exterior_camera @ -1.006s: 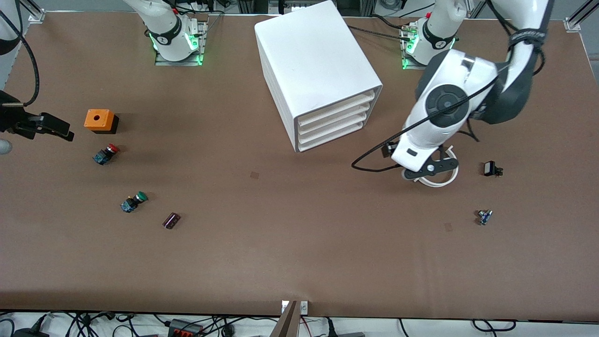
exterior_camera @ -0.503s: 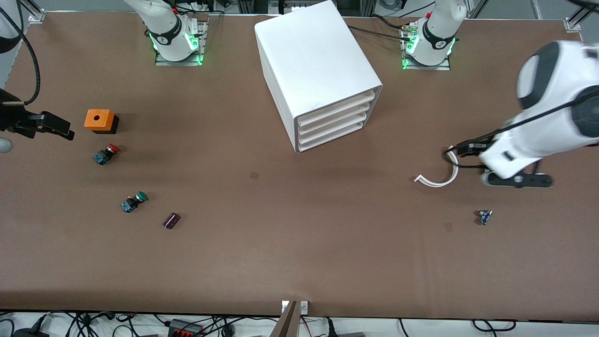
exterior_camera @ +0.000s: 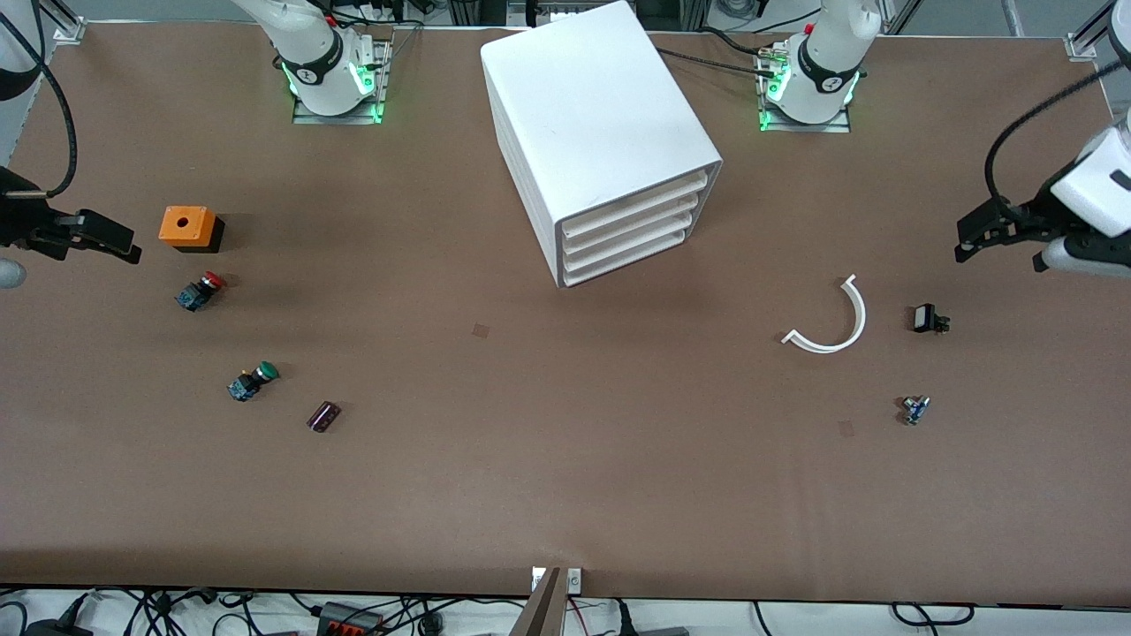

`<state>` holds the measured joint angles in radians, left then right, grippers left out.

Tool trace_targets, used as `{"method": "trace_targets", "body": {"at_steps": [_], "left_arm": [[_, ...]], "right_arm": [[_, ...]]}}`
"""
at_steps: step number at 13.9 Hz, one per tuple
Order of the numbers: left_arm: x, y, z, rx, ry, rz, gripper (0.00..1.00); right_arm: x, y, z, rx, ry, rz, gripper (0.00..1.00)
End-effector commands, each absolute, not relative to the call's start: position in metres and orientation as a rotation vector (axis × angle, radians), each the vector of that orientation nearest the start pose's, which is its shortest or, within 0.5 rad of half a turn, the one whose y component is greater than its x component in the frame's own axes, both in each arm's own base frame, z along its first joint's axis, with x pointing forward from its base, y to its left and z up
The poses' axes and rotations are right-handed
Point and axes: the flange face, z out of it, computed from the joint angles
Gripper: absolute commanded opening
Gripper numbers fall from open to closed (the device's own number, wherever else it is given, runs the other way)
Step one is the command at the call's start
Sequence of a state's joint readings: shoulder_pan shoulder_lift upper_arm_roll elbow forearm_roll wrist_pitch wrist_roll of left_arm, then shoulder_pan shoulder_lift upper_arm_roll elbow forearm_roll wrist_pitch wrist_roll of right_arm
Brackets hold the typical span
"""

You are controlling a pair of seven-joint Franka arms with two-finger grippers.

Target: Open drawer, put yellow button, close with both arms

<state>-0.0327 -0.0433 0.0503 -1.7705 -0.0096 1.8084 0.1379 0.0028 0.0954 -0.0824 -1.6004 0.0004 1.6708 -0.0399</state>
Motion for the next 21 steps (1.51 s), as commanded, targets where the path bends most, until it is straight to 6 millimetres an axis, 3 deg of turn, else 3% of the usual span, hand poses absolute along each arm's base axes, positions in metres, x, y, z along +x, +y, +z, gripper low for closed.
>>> {"method": "trace_targets", "body": {"at_steps": [1, 2, 4, 21], "left_arm": [[0.542, 0.014, 0.563, -3.155, 0.207, -0.062, 1.0], [0.537, 0.016, 0.566, -3.161, 0.207, 0.037, 1.0], [0.54, 0.013, 0.576, -3.155, 0.215, 0.029, 1.0], [0.543, 0.015, 0.573, -3.136, 0.215, 0.043, 1.0]], "right_arm": [[0.578, -0.043, 0.568, -3.155, 0.041, 0.038, 1.0], [0.578, -0.043, 0.568, -3.156, 0.041, 0.035, 1.0], [0.579, -0.043, 0.569, -3.156, 0.041, 0.033, 1.0], [0.58, -0.04, 0.564, -3.156, 0.024, 0.042, 1.0]]}}
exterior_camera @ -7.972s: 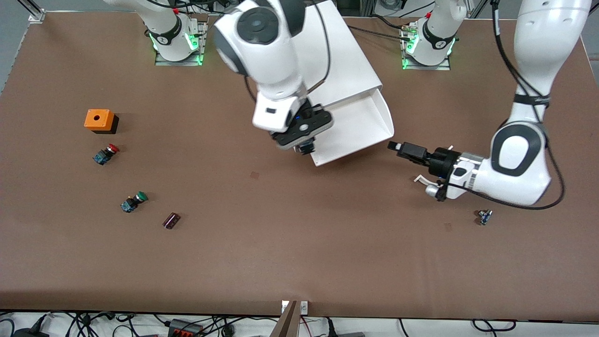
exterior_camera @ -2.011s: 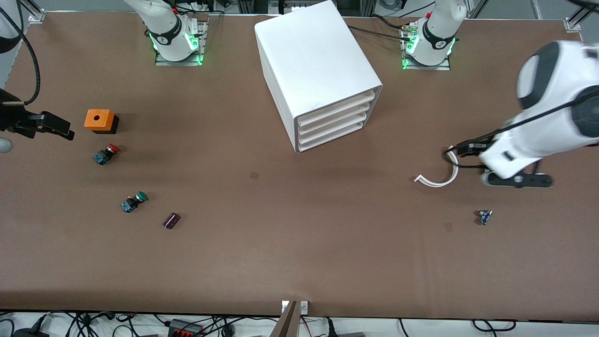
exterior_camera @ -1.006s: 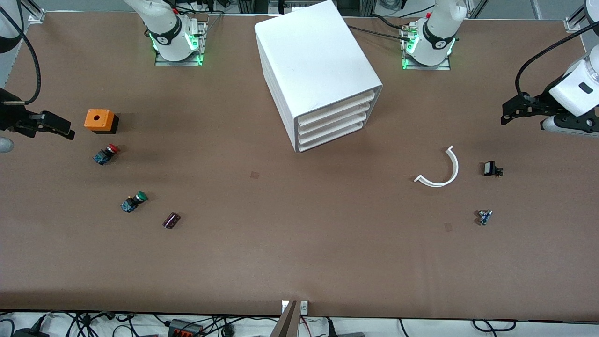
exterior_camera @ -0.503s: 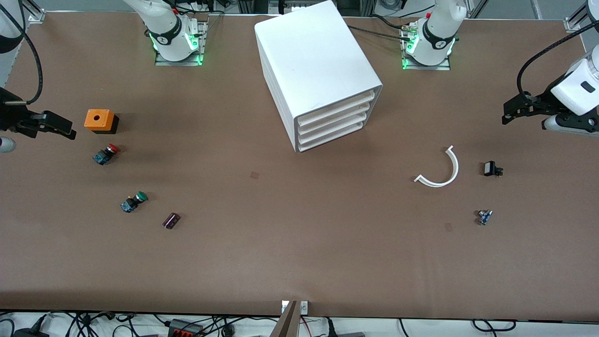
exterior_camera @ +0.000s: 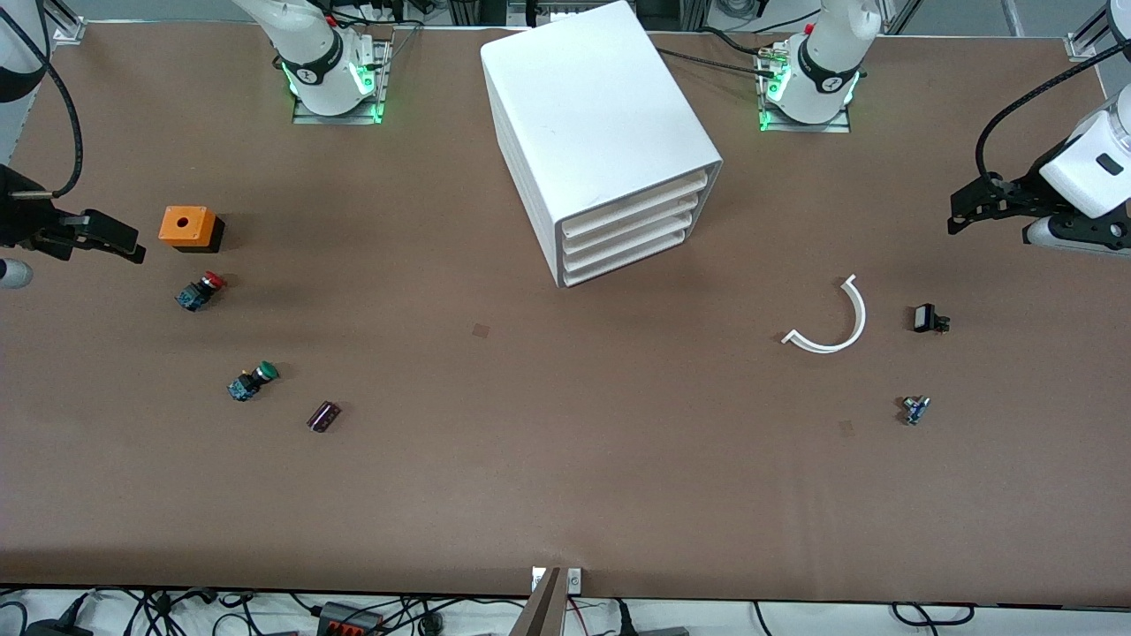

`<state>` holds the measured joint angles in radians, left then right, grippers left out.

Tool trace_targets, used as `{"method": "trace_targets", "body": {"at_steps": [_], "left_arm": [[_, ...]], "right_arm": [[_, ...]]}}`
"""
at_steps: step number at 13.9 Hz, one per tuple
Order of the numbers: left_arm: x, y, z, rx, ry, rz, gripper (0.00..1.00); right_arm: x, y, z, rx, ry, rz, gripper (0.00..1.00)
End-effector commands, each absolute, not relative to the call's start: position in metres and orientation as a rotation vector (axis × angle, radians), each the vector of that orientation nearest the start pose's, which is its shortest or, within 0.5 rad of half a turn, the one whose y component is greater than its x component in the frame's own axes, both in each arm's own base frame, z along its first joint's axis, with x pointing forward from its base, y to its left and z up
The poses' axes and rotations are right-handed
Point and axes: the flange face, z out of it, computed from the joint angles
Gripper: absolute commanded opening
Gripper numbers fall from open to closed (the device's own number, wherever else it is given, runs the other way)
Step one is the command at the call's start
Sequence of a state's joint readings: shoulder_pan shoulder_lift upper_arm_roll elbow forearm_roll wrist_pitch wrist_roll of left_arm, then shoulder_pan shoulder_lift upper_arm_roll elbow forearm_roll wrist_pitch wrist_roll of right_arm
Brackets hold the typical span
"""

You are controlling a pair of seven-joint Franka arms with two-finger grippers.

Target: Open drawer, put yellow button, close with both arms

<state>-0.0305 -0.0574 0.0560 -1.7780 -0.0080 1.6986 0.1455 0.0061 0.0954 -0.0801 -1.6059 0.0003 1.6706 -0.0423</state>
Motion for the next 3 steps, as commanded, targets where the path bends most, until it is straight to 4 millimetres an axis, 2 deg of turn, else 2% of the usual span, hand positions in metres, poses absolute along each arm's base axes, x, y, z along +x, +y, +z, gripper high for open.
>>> {"method": "trace_targets", "body": {"at_steps": [1, 3], "left_arm": [[0.5428, 0.0151, 0.5734, -3.136, 0.215, 0.043, 1.0], [0.5429, 0.0143, 0.5734, -3.136, 0.215, 0.043, 1.0]], "right_arm": [[0.5804, -0.0398, 0.5638, -3.156, 0.024, 0.042, 1.0], [0.5804, -0.0398, 0.5638, -3.156, 0.024, 0.042, 1.0]]}}
